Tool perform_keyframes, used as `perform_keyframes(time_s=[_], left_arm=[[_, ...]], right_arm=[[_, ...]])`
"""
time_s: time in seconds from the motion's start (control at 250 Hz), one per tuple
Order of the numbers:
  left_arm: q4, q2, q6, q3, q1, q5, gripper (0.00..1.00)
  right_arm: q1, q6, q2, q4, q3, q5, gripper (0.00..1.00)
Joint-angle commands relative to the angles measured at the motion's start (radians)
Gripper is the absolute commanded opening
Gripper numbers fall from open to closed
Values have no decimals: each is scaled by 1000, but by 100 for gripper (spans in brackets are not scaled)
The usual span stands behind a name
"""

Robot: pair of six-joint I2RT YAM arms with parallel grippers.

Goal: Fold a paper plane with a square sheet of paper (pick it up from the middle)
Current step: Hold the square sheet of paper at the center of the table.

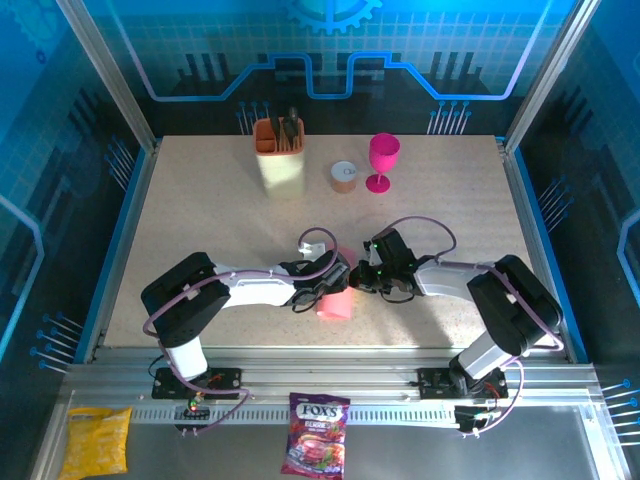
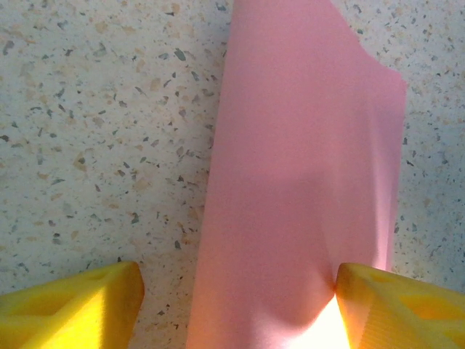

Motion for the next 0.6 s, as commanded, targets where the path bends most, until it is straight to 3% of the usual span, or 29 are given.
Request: perform_keyframes(time_s=[0.0,0.34,0.599], left_arm=[[-2,9,8,-23,-3,2,73],[-7,-24,17,-17,0,20,75],[-86,-177,95,-9,59,51,82]], right_arm=[[23,24,38,34,13,-10,0],[24,48,84,45,-37,35,0],[26,53,91,36,-54,54,0]])
